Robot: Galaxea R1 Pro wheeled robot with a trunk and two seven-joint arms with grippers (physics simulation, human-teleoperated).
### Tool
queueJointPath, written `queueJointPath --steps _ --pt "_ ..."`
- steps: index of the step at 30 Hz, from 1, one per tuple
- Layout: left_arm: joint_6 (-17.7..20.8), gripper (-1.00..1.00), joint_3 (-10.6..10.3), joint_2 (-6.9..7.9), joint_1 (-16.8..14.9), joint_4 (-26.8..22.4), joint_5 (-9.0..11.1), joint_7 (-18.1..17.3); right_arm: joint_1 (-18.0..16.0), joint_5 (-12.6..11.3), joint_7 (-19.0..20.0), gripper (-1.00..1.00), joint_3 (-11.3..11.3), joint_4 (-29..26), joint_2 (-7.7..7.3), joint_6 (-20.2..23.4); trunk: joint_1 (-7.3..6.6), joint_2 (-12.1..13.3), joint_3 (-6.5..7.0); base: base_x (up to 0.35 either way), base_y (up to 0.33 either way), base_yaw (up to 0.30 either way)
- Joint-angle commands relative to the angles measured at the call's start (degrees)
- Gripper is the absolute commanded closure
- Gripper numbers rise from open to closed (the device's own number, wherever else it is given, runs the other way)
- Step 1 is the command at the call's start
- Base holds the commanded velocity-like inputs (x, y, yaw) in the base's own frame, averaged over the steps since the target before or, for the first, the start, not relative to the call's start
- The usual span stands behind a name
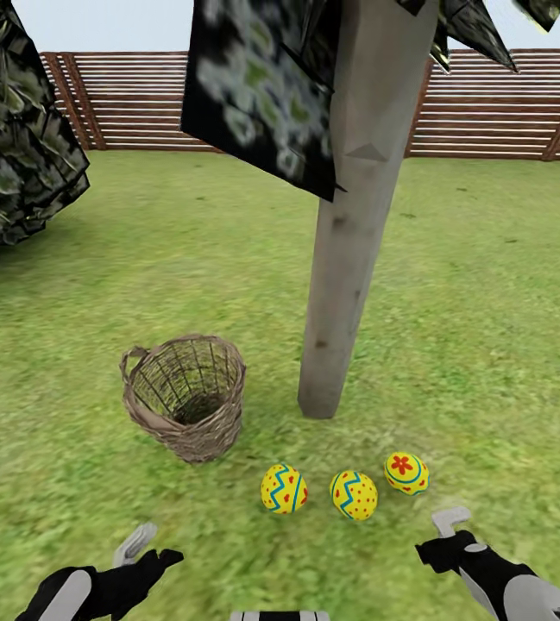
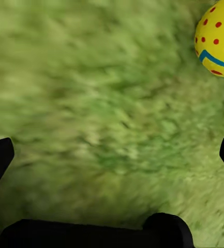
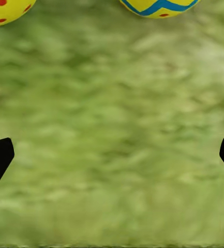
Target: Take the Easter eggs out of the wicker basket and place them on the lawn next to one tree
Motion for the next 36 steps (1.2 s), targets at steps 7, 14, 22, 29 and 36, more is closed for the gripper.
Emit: queueJointPath --steps 7,14,22,29,36 --pt "-2.61 -1.0 -1.1 -2.05 -0.02 -0.19 0.18 11.45 1.0 0.81 0.21 -1.0 -0.49 0.37 0.2 -0.15 -1.55 2.81 1.22 0.0 0.0 0.0" --pt "-6.09 -1.0 -5.34 -3.49 -0.02 -1.22 0.19 24.08 1.18 0.31 0.01 -1.0 -0.49 0.46 0.42 -0.23 -3.09 5.61 2.48 0.0 0.0 0.0" --pt "-7.12 -1.0 -8.77 -5.08 -0.02 -0.81 0.11 32.88 2.71 0.72 -0.28 -1.0 -0.49 0.56 0.66 -0.11 -4.85 8.82 3.92 0.0 0.0 0.0" --pt "-9.62 -1.0 -11.77 -5.47 -0.02 -0.67 0.11 39.64 4.34 0.75 -0.49 -1.0 -0.49 0.58 0.68 -0.2 -6.38 11.63 5.17 0.0 0.0 0.0" --pt "-13.84 -1.0 -16.16 -6.69 -0.02 5.37 0.11 40.57 7.14 0.54 -0.67 -1.0 -0.49 0.58 0.61 -0.28 -7.92 14.44 6.43 0.0 0.0 0.0"
